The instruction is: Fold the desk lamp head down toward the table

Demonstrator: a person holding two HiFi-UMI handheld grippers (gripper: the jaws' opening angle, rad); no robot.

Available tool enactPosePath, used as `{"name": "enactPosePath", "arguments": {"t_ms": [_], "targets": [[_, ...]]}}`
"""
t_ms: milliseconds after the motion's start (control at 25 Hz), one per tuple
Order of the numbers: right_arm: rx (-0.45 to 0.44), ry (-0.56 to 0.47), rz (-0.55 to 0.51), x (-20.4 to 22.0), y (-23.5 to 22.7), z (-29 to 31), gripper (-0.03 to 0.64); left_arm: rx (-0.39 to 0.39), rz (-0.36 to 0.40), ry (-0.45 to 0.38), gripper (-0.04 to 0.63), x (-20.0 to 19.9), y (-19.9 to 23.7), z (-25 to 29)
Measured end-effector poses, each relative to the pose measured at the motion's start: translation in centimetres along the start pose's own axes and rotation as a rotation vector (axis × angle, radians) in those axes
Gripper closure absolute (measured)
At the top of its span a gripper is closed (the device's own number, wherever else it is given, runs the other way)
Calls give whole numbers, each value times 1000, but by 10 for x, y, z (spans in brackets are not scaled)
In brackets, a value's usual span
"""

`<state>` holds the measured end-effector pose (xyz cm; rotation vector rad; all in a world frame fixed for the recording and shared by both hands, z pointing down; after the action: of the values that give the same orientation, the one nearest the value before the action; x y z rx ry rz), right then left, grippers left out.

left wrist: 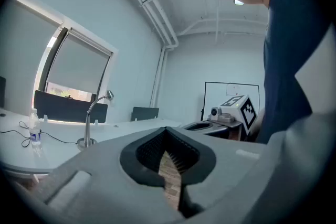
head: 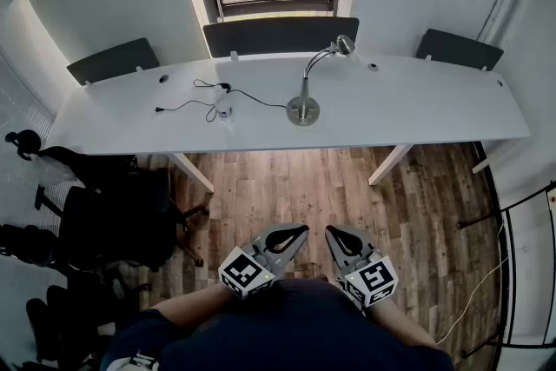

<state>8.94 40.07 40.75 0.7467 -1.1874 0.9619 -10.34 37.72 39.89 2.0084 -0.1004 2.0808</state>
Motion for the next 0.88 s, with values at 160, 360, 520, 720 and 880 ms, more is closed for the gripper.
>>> {"name": "enactPosePath", "arguments": {"t_ms": [160, 360, 520, 720, 880], "targets": [[-19, -9, 4, 8, -4, 0, 609, -2, 5, 4, 591, 2, 0, 4], [-34, -13, 22, 8, -9, -1, 609, -4, 6, 8, 591, 4, -3, 9], [-56, -25, 38, 6, -16, -2, 607, -10, 8, 7, 591, 0, -5, 18], [-69, -35, 45, 6, -30, -6, 607, -30, 3, 4, 591, -4, -8, 31], [-93, -35, 52, 10, -49, -11, 607, -53, 6, 9, 591, -2, -13, 47]]}}
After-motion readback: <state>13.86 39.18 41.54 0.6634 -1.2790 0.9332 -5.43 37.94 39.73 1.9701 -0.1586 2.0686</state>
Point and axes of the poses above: the fingertips, and each gripper's own axes: z forward along the fingers, y to its left, x out of its underside, the point moved 10 cm from there along -z, backward along the fingers, and after that the axes turned 14 degrees about x, right-handed, at the moved point
